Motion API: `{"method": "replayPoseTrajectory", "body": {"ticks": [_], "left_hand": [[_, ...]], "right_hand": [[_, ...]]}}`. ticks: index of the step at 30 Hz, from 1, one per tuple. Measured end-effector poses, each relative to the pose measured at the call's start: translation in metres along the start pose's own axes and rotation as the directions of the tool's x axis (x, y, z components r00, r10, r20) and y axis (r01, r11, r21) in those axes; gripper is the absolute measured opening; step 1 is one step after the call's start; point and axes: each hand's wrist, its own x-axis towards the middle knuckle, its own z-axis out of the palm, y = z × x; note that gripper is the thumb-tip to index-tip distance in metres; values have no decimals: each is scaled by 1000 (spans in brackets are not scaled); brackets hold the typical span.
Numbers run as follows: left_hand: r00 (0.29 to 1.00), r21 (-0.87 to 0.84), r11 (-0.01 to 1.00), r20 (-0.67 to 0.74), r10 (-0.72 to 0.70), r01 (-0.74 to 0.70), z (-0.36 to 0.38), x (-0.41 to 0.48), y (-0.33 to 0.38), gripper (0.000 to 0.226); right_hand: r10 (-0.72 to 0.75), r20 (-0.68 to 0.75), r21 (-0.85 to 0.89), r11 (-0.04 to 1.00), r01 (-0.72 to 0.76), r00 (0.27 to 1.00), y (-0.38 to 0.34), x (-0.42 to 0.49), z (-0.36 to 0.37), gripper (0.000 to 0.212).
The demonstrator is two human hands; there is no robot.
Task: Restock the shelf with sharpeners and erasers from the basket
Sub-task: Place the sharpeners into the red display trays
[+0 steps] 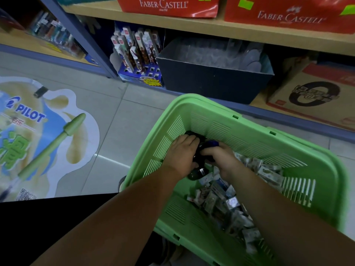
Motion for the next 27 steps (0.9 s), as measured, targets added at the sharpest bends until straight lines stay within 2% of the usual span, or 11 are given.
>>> {"method": "replayPoseTrajectory", "body": {"ticks": [2,4,9,12,15,17,19,21,23,27], "left_hand": [[1000,5,1000,-16,2,-2,-1,-1,-1,84],[1000,20,1000,-23,15,-15,0,-2,-3,78],[995,81,993,-34,94,-91,5,1,-6,46],[986,140,978,-46,163,-155,7,3,-9,41],[979,24,980,-54,198,-197,1,6,-4,35],[987,-143,977,-16,158,-159,-8,6,5,27],[996,-262,963,55,74,-57,-15,4,13,32],[994,-276,961,110,13,18,-18,0,18,30],[986,-274,961,163,15,30,-21,-2,23,26],[919,-317,930,390,-50,186,-15,-4,23,41]], "right_hand": [[9,61,-21,1000,-8,998,-2,0,-2,48],[-4,55,-54,999,7,998,-2,-4,-3,48],[-84,-100,-25,996,82,991,5,-14,-4,30],[-139,-225,-33,990,135,964,10,-22,-11,31],[-152,-280,-77,988,135,948,12,-30,-20,36],[-111,-262,-40,994,104,959,8,-36,-26,32],[-83,-218,-43,996,75,972,4,-43,-32,27],[-59,-178,-43,998,52,982,0,-49,-36,31],[-25,-164,-19,1000,22,986,-1,-51,-38,39],[34,-175,104,994,-16,984,-6,-51,-41,37]]}}
